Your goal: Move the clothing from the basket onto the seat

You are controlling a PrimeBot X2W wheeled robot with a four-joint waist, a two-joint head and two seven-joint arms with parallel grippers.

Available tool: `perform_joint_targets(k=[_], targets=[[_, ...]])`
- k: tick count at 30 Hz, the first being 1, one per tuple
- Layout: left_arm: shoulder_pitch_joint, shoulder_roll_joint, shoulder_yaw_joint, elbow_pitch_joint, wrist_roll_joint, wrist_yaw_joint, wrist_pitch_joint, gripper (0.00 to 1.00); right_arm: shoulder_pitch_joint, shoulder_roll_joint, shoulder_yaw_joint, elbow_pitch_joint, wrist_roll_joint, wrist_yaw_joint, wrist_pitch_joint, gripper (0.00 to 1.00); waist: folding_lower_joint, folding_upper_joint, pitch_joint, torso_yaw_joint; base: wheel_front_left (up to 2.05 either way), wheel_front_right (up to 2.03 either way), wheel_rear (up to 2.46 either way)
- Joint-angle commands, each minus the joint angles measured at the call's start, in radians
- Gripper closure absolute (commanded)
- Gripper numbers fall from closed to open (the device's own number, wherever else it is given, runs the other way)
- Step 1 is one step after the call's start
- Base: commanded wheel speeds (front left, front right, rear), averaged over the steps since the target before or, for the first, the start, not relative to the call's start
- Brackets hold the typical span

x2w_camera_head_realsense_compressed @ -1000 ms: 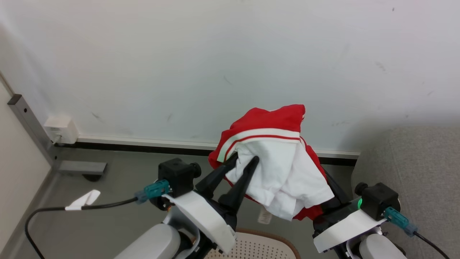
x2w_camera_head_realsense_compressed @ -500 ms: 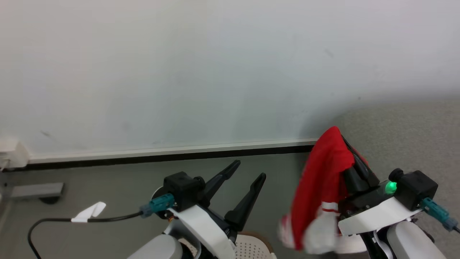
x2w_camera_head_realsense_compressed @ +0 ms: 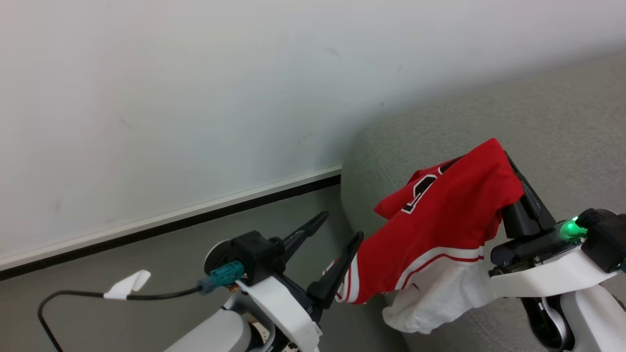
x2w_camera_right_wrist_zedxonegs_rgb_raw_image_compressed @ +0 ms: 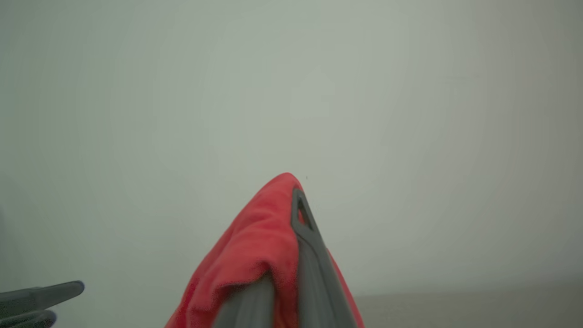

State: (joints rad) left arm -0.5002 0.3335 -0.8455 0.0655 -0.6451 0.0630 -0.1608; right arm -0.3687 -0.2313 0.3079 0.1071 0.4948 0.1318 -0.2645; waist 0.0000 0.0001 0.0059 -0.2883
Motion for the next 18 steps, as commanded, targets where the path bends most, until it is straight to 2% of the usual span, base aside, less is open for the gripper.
perform_joint_targets(k=[1,9,18], targets=[[-0.011,0.008,0.0,0.007,0.007,0.0,-0.011,0.0,-0.012,-0.011,-0.007,-0.009,0.007,-0.002,0.0,1.0,0.0,-0.0001,0.023,-0.067,0.0,0.0,0.0],[-0.029,-0.003,-0.009,0.054,0.018,-0.016,-0.028,0.0,-0.006,-0.01,-0.026,-0.052,0.018,-0.002,0.001,1.0,0.0,-0.0001,0.05,-0.164,0.0,0.0,0.0],[-0.06,-0.011,-0.022,0.074,0.028,-0.031,-0.027,0.0,-0.041,-0.026,-0.068,-0.071,0.034,-0.002,0.001,1.0,0.0,-0.0001,0.095,-0.197,0.0,0.0,0.0]])
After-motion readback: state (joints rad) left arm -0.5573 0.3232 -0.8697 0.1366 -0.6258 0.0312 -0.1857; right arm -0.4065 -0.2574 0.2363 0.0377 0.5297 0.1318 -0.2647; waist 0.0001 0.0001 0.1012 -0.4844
